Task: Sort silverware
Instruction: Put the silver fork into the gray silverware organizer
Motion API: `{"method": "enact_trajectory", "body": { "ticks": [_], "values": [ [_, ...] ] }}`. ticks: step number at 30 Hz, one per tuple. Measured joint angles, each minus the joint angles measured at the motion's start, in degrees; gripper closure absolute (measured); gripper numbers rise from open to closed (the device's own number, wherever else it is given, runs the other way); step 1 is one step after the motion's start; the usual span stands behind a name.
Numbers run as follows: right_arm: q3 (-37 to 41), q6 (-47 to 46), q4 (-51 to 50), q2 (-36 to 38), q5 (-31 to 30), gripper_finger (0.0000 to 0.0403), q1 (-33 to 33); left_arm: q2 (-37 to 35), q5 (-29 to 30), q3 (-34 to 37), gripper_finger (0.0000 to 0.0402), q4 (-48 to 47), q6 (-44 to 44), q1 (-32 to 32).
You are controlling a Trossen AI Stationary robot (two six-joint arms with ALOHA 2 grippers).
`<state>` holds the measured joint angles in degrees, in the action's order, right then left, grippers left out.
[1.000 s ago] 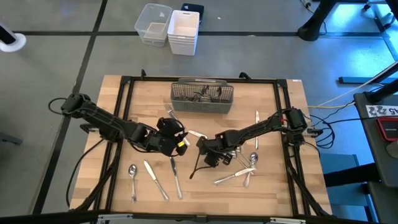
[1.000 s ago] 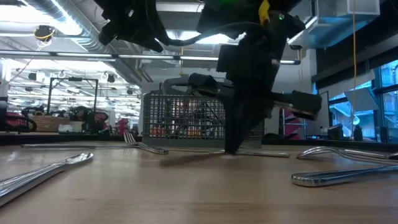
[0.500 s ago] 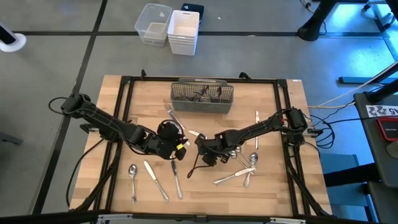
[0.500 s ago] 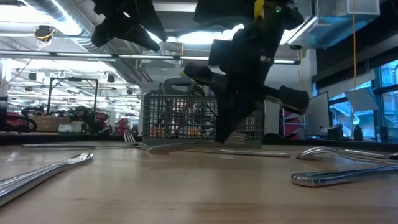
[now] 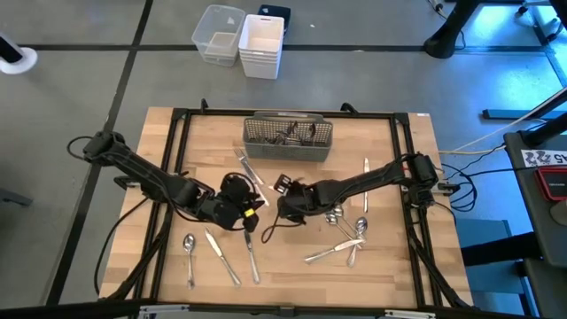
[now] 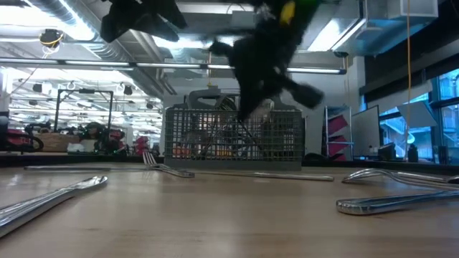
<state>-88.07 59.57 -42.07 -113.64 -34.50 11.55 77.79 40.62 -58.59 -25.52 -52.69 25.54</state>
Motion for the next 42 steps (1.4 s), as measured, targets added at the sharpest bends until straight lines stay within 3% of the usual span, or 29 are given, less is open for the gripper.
{"method": "enact_trajectory", "body": {
  "ticks": [8,17,21,26,42],
  "values": [
    [-9.19,14.91,-0.01,0.01,-11.95,0.0402,-2.83,-4.32,0.88,0.0,0.0286,-8.09,-2.65,0.0],
    [-11.76,32.8,5.77,0.01,-16.46,0.0402,-11.87,-7.37,5.19,0.0,0.0286,-19.58,-10.29,1.14],
    [-11.76,38.86,9.73,0.01,-16.79,0.0402,-16.51,-7.23,5.18,0.0,0.0286,-21.07,-12.58,1.62],
    [-11.76,46.82,13.84,0.01,-21.7,0.0402,-20.85,-7.12,5.2,0.0,0.0286,-21.07,-11.83,1.6],
    [-11.74,59.49,14.09,-2.42,-18.7,0.0402,-22.47,-7.09,7.17,0.0,0.0286,-21.0,-12.02,1.6]
  ]
}}
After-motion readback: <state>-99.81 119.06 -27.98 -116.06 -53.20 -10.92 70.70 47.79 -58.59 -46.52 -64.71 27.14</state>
